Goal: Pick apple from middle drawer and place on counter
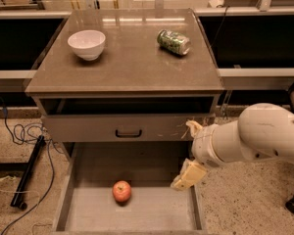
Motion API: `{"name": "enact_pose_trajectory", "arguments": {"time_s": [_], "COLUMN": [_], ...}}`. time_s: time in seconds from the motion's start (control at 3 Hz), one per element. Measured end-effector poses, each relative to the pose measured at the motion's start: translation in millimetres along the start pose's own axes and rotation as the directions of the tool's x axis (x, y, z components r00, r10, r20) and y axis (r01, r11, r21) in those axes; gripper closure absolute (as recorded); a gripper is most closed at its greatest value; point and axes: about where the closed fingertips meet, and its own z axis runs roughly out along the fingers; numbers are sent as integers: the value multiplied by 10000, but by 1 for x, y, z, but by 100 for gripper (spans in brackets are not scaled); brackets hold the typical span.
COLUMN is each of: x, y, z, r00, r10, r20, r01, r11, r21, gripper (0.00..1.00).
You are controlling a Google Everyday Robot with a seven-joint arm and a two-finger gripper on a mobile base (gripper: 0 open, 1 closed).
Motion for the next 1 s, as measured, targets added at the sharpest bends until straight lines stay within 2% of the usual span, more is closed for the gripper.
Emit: {"name": "enact_pose_trajectory", "arguments": {"time_s": [0.33, 0.67, 1.0], "x": [16, 31, 29], "y": [29, 63, 80], "z": [42, 98, 142], "r00": [9985, 9961, 9936], "r10": [531, 821, 795], "r20": [89, 331, 806], "r01": [-525, -778, -687], "r11": [9969, 9904, 9893], "r21": [-590, -1141, -1289], "gripper": [0, 0, 0]}}
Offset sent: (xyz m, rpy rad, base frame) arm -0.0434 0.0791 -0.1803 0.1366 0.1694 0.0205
